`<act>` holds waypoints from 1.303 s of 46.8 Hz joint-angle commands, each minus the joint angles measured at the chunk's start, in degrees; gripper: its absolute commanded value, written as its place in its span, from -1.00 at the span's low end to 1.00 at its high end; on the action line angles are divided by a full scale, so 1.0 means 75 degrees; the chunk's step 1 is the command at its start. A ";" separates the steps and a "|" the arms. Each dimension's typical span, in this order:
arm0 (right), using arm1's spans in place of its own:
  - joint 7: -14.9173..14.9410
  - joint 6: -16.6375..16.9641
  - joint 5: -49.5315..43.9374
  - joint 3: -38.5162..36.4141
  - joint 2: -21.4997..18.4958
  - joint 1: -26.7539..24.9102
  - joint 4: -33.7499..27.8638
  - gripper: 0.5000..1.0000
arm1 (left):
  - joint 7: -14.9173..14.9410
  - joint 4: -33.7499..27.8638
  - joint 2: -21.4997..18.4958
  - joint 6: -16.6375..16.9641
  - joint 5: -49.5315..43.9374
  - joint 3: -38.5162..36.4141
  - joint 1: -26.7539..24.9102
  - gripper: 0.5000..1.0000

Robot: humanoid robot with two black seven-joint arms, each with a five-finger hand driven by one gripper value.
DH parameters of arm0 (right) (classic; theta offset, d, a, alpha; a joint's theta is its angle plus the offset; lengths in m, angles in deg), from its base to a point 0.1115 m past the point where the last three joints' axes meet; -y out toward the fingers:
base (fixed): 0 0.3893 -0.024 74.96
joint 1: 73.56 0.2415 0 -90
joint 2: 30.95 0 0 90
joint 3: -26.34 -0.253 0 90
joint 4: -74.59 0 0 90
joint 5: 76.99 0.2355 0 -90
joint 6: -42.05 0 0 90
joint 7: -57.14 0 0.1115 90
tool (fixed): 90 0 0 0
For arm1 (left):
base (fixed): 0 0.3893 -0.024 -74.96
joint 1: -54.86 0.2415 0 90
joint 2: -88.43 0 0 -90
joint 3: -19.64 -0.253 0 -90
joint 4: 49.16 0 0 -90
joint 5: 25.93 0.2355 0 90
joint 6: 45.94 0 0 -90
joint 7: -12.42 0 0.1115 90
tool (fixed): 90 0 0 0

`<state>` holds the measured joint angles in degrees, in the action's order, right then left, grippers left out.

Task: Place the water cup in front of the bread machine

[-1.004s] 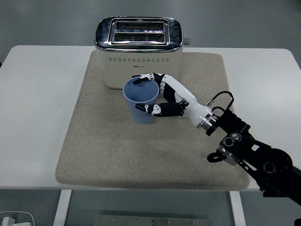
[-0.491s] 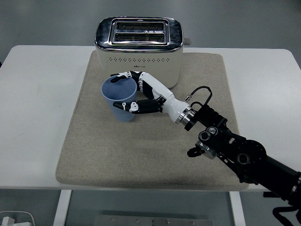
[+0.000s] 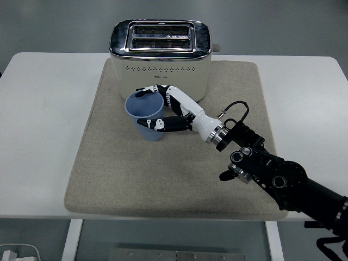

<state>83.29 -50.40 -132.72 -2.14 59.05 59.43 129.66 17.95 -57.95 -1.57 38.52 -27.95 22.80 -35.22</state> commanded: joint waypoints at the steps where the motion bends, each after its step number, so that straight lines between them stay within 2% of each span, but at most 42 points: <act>1: -0.0006 -0.0014 -0.0012 0.0000 0.0001 -0.0014 -0.0043 -0.23 | 0.0000 0.0000 0.0000 0.0000 0.0000 0.0000 0.0000 1.00; 30: 0.0018 -0.0143 -0.0012 0.0059 0.0001 -0.0213 -0.0043 0.02 | 0.0000 0.0000 0.0000 0.0000 0.0000 0.0000 0.0000 1.00; 35: 0.0018 -0.0190 -0.0012 0.0059 0.0001 -0.0236 -0.0043 0.19 | 0.0000 0.0000 0.0000 0.0000 0.0000 0.0000 0.0000 1.00; 37: 0.0018 -0.0190 0.0000 0.0059 0.0001 -0.0260 -0.0043 0.44 | 0.0000 0.0000 0.0000 0.0000 0.0000 0.0000 0.0000 1.00; 44: 0.0041 -0.0190 0.0023 0.0059 0.0001 -0.0295 -0.0043 0.68 | 0.0000 0.0000 0.0000 0.0000 0.0000 0.0000 0.0000 1.00; 61: 0.0041 -0.0190 0.0094 0.0024 0.0001 -0.0295 0.0051 0.70 | 0.0000 0.0000 0.0000 0.0000 0.0000 0.0000 0.0000 1.00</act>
<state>83.60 -51.83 -132.04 -1.87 59.05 57.05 129.91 17.98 -57.95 -1.57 38.52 -27.95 22.81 -35.22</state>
